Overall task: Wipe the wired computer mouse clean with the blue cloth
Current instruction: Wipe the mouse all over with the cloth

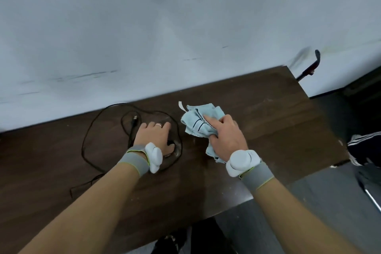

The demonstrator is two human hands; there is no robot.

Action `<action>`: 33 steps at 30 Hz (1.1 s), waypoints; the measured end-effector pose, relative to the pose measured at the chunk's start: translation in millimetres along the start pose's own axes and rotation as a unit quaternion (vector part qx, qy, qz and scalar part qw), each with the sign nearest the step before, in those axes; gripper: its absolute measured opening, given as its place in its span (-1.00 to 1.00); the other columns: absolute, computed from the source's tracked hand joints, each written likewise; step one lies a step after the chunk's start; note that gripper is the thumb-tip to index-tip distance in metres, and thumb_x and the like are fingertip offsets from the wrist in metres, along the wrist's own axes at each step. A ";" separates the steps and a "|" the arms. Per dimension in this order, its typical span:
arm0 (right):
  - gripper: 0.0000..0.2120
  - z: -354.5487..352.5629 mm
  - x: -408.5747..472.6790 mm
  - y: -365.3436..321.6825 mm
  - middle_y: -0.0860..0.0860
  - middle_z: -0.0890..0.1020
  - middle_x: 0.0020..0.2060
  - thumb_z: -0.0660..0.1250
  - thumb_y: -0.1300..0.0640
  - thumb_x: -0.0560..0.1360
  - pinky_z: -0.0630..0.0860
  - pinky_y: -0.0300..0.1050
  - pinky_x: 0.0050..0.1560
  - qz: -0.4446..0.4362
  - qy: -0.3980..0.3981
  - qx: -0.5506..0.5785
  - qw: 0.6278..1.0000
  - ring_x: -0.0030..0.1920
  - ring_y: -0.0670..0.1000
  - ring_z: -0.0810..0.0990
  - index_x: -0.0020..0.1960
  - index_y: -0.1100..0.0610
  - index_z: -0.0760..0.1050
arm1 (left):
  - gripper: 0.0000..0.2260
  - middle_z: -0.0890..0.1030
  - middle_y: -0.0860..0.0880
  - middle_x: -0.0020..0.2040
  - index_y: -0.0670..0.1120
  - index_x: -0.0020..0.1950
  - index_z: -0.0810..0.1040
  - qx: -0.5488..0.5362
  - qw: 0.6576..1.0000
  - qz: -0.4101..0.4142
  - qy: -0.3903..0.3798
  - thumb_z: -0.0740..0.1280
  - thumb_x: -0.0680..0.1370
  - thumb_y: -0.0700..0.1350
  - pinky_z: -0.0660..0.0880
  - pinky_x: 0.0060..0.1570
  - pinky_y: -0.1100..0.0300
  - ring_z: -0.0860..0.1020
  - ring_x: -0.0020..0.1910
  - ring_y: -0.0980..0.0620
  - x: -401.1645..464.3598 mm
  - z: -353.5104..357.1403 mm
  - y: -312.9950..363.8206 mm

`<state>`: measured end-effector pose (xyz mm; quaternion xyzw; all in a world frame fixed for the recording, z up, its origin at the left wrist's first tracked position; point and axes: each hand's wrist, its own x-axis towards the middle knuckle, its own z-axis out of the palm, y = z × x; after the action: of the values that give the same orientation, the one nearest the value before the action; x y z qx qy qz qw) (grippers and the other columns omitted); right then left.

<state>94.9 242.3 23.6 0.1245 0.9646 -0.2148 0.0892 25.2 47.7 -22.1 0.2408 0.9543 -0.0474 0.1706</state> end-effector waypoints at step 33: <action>-0.49 24.2 15.5 -16.4 0.07 0.41 0.07 0.20 0.17 0.50 0.50 0.05 0.09 -0.011 -0.054 0.003 0.998 0.11 0.11 0.41 0.40 -0.17 0.28 | -0.37 0.29 -0.10 0.37 0.15 0.44 0.05 0.201 0.961 0.183 -0.042 0.31 0.48 -0.07 0.38 0.10 0.04 0.39 0.21 -0.12 -1.7 -12.4 -79.8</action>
<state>78.4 220.6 5.0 0.1024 0.9591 -0.2250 0.1381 -15.1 -21.1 -9.3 0.4388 0.8566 -0.2159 0.1645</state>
